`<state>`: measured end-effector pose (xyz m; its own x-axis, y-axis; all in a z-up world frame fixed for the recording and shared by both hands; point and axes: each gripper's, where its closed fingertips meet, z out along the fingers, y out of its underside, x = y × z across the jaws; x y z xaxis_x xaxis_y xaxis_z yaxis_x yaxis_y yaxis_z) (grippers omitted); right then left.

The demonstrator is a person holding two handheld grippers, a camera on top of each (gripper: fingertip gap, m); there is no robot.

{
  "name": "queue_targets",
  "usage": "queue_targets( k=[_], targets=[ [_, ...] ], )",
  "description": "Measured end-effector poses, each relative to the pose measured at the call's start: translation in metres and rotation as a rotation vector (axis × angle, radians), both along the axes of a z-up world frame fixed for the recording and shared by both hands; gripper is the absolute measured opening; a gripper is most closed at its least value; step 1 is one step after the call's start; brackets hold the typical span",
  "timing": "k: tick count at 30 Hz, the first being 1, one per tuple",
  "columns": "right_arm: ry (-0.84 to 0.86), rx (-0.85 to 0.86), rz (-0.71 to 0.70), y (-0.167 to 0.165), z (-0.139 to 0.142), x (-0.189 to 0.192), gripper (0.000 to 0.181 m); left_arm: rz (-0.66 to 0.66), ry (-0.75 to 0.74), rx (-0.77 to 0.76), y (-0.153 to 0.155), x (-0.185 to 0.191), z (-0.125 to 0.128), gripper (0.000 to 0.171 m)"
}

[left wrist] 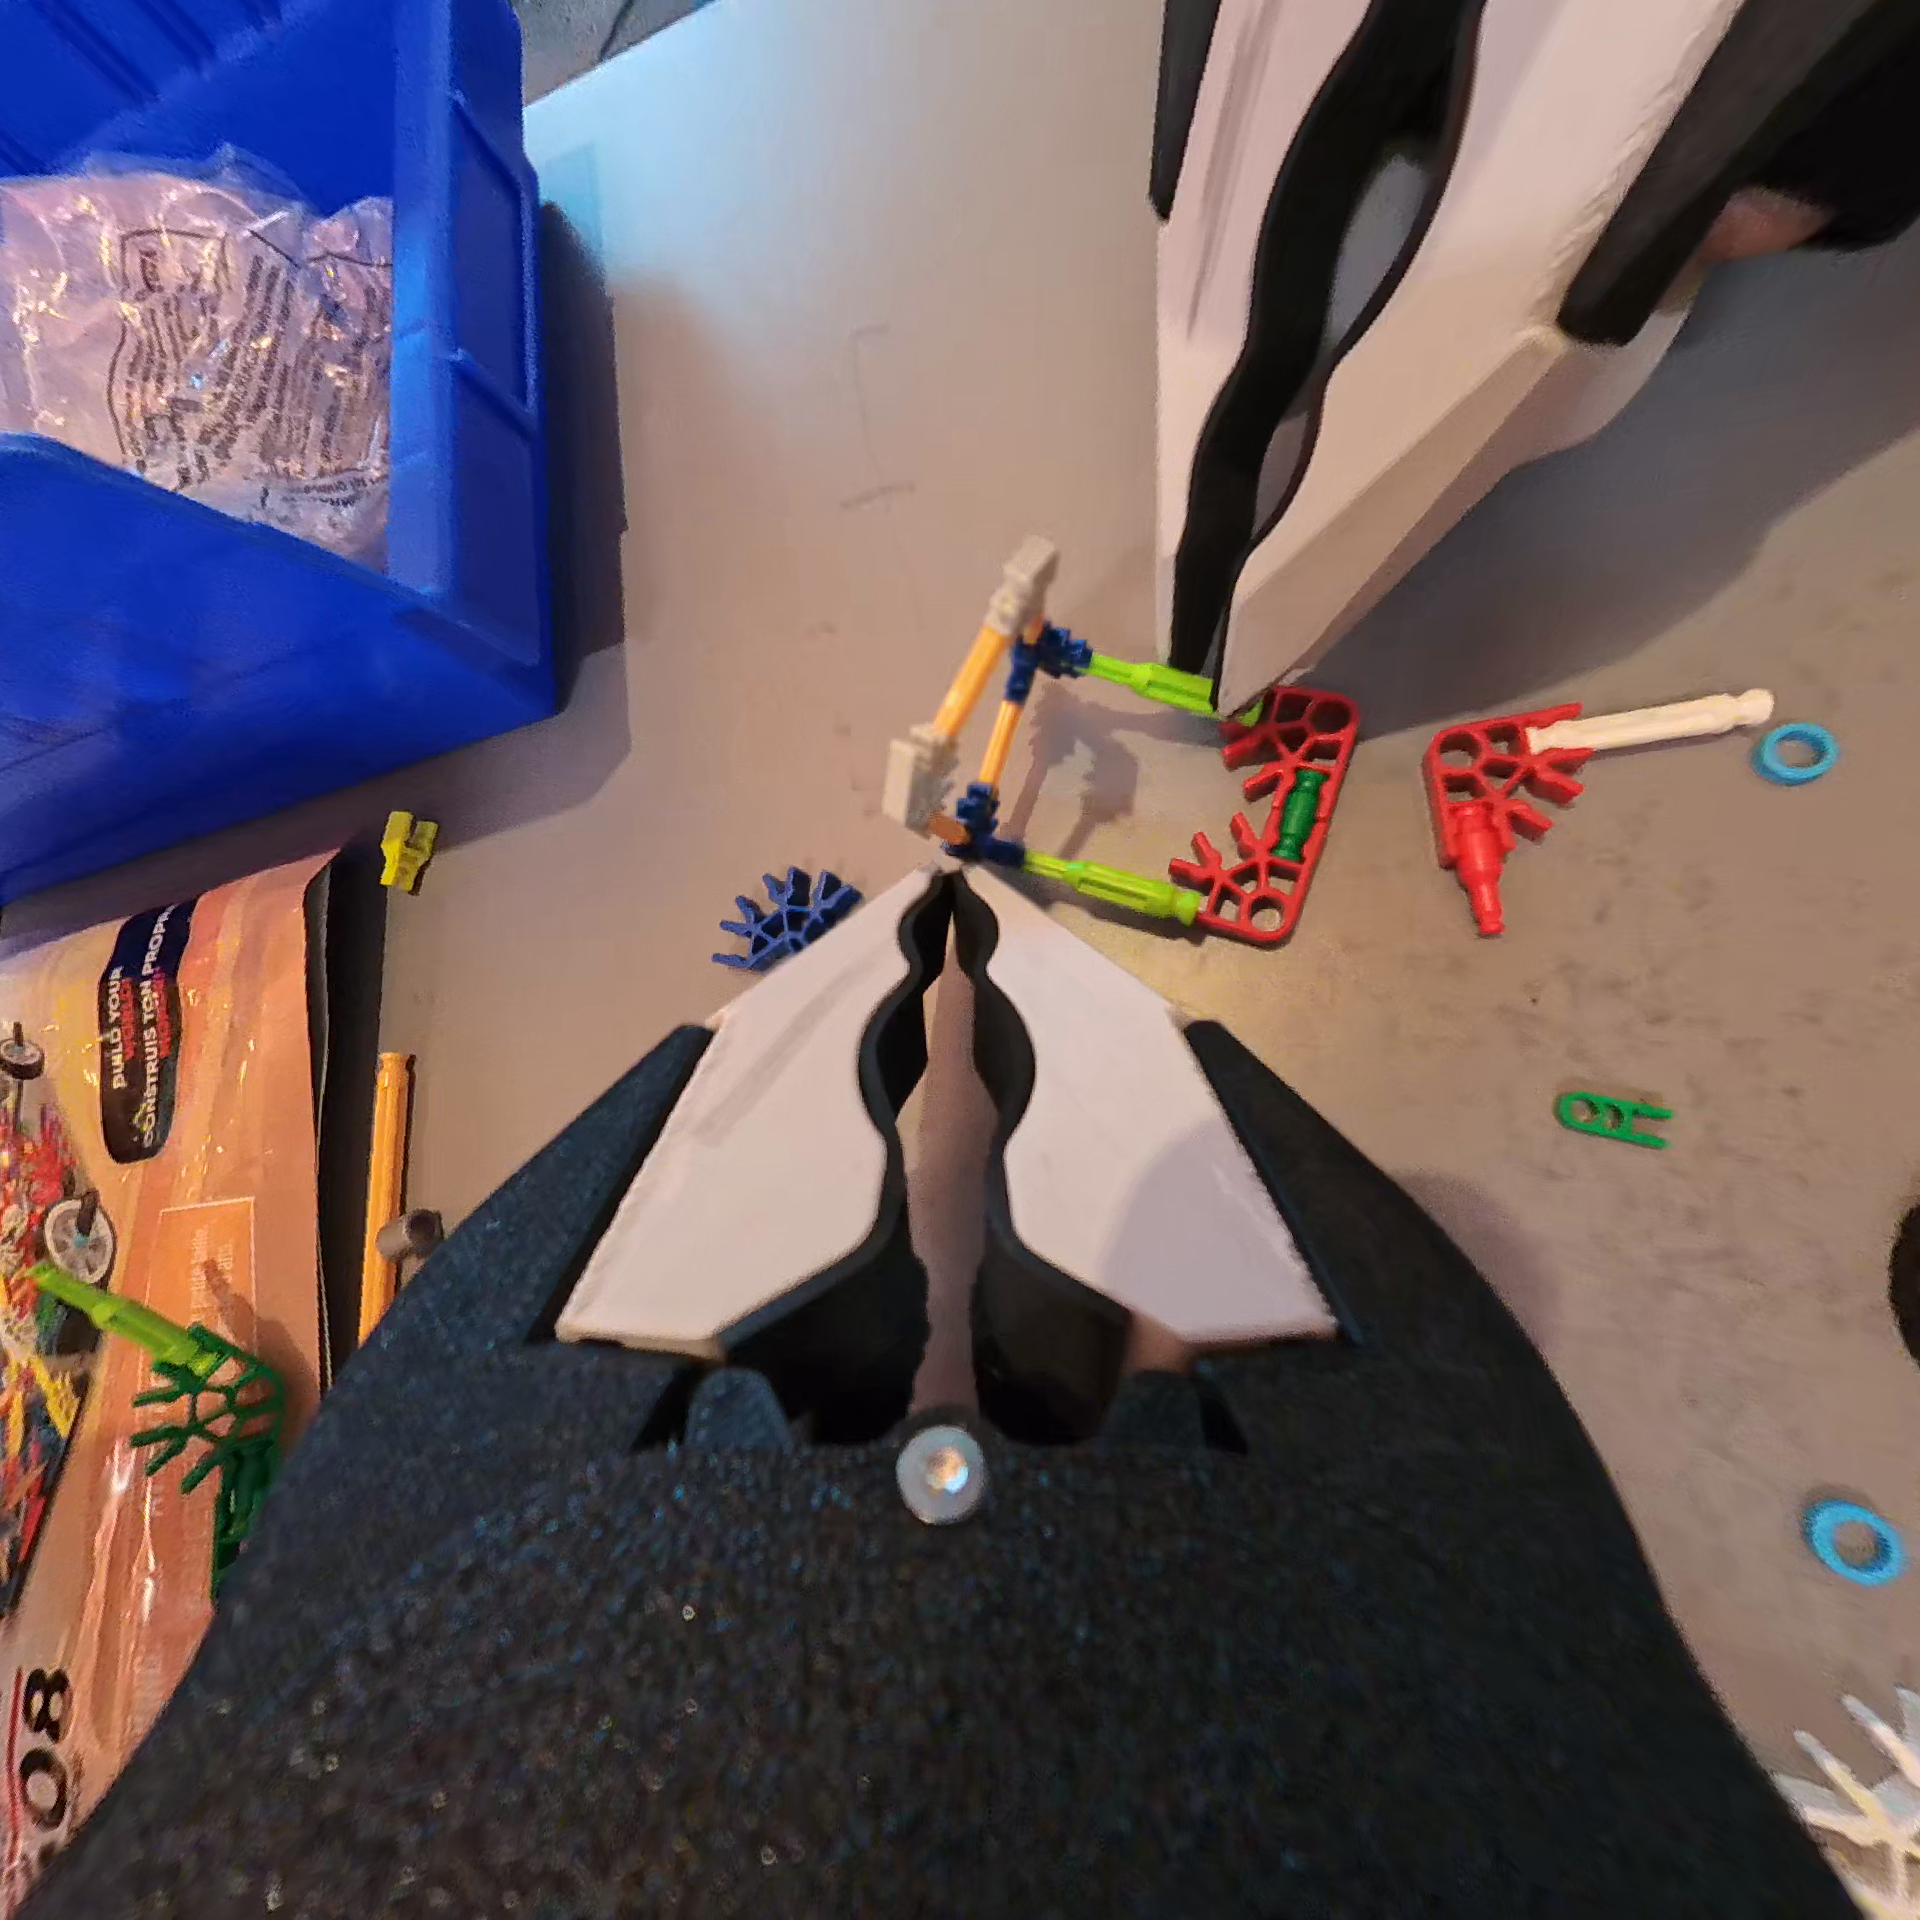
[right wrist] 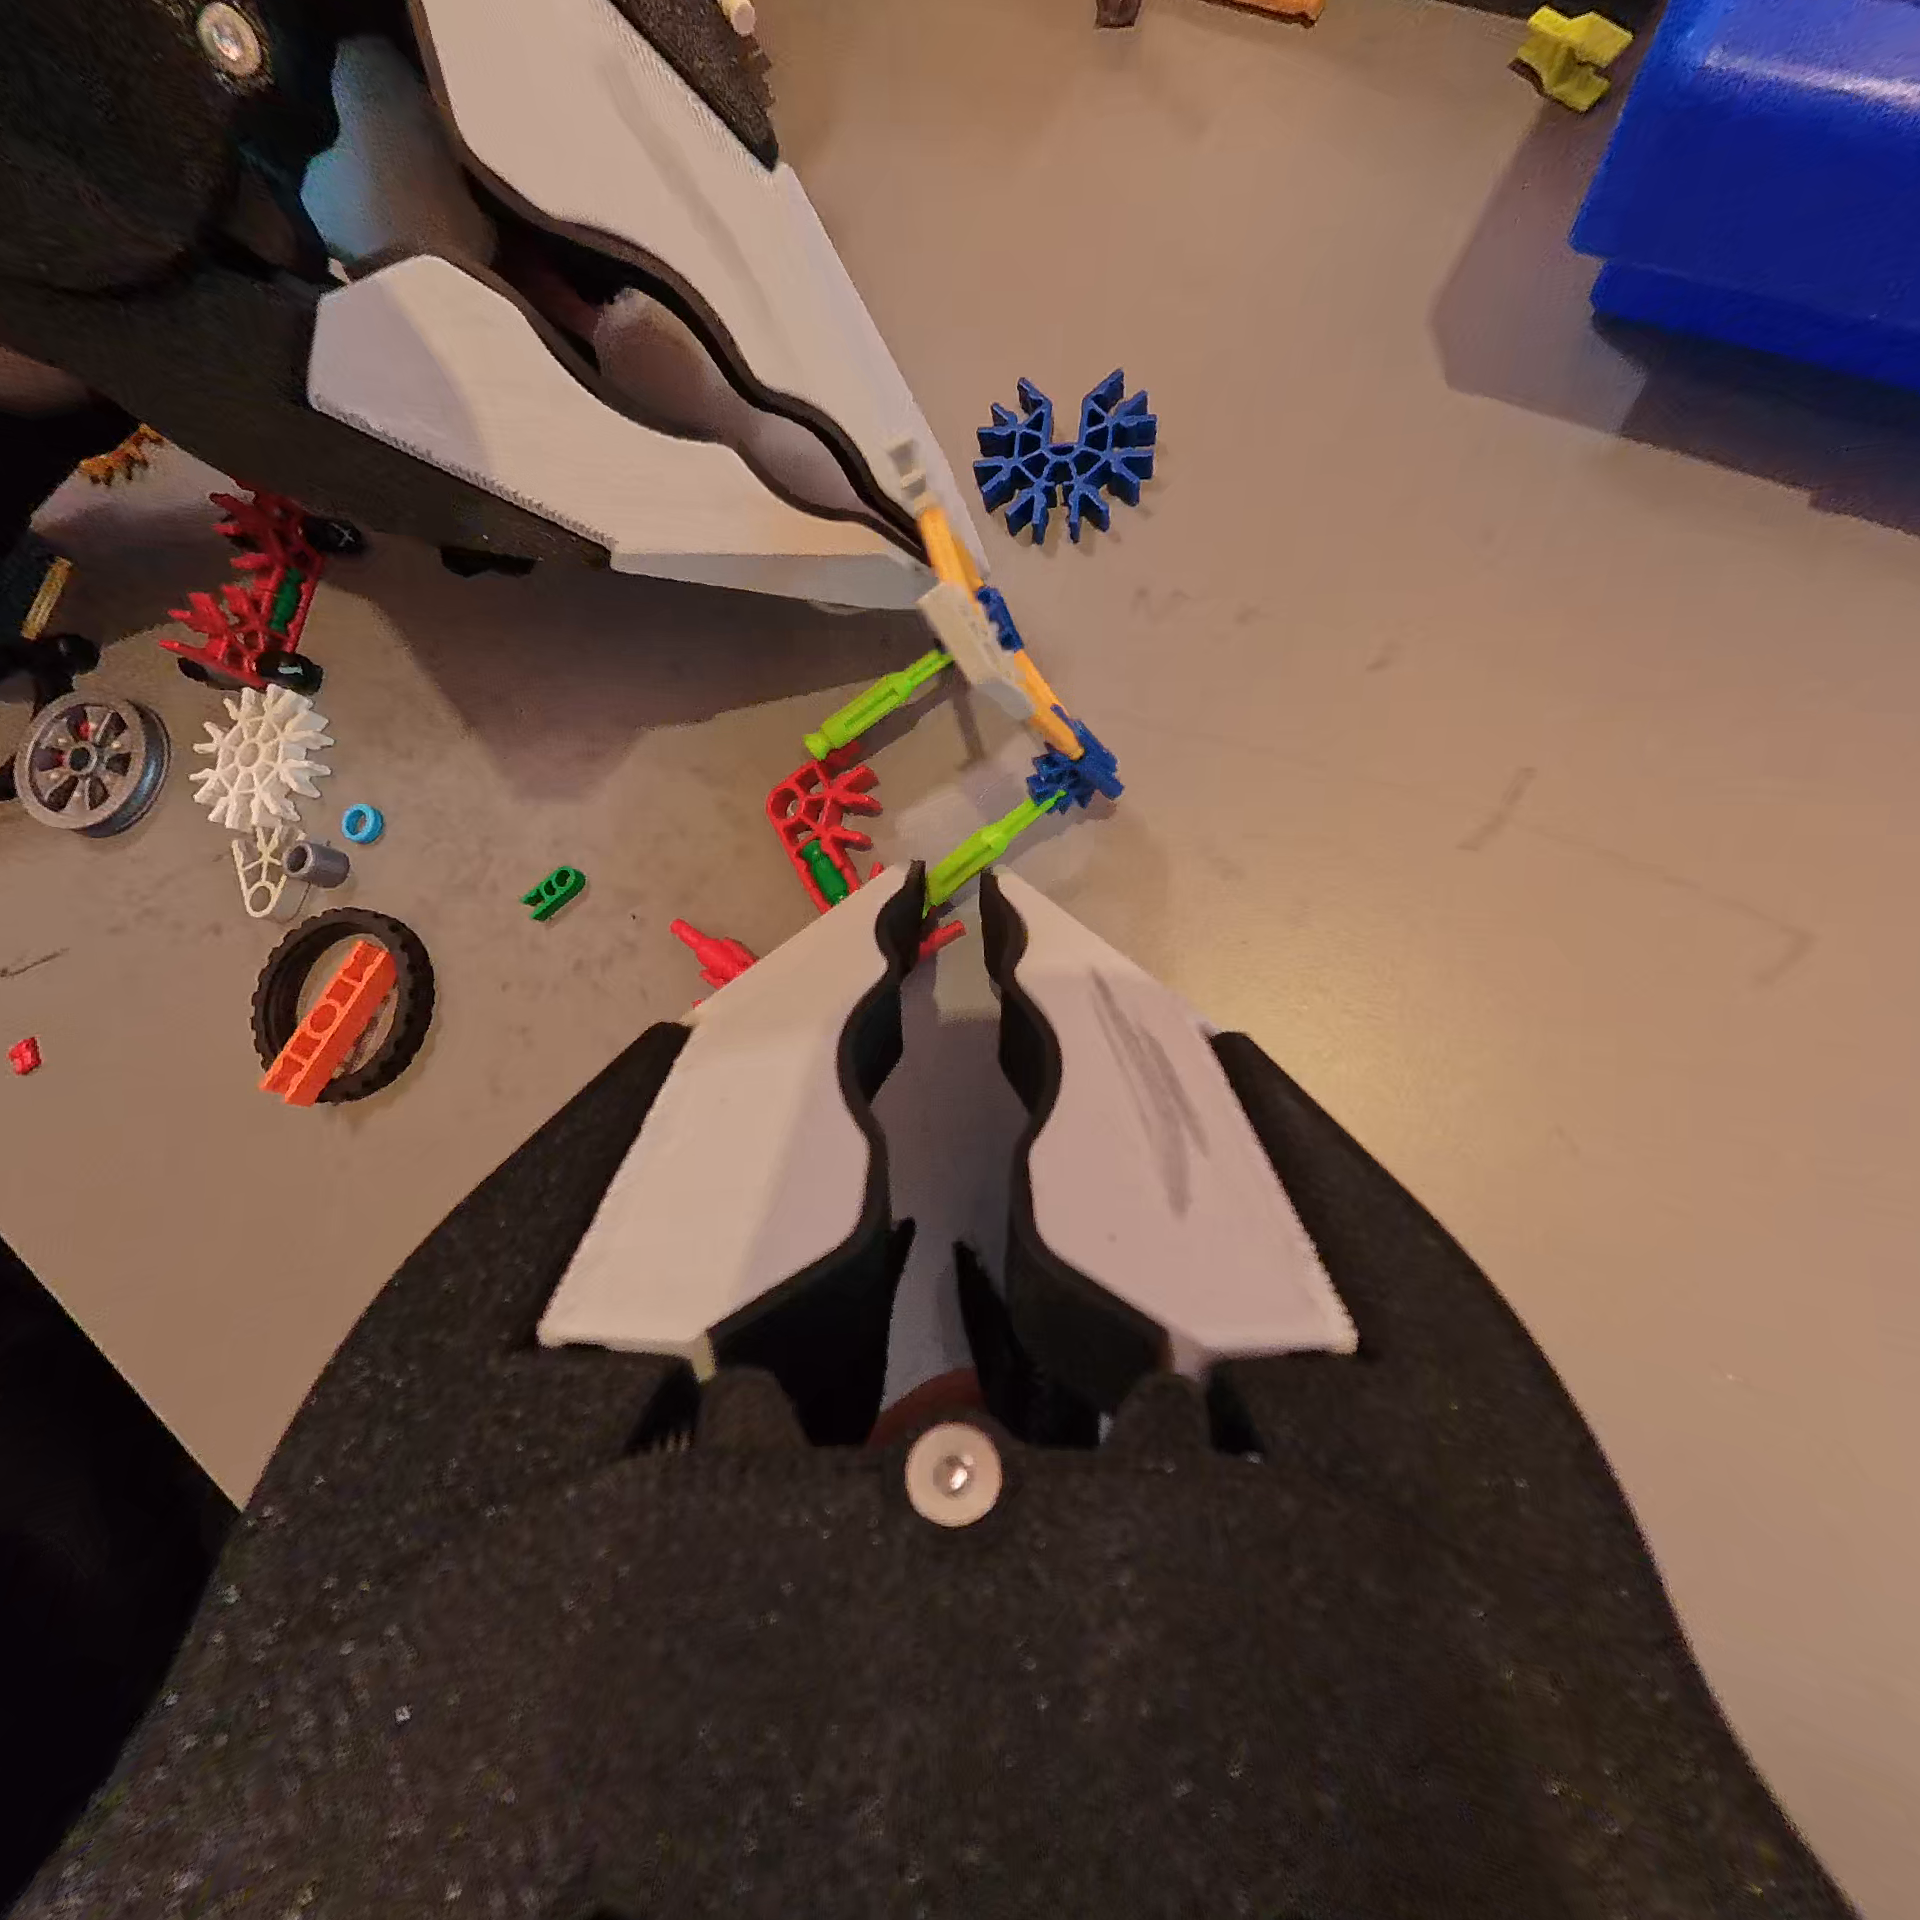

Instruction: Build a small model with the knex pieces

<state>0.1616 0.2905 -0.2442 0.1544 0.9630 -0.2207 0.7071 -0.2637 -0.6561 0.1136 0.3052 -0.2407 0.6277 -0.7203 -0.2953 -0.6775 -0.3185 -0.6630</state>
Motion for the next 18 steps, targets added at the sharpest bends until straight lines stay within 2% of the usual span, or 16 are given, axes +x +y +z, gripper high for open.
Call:
queue_targets(
  k=[10,14,18],
  targets=[
    [0.003,-0.001,0.004,0.001,0.000,0.003,0.003,-0.018,-0.050,0.000,-0.002,0.008,0.003,0.000],
    [0.010,0.000,0.011,0.000,0.000,0.005,0.006,-0.033,-0.033,-0.023,-0.006,0.010,-0.001,0.000],
    [0.018,0.015,-0.001,0.003,0.004,0.003,0.012,-0.061,-0.079,-0.044,-0.011,0.016,0.004,0.000]
  ],
)
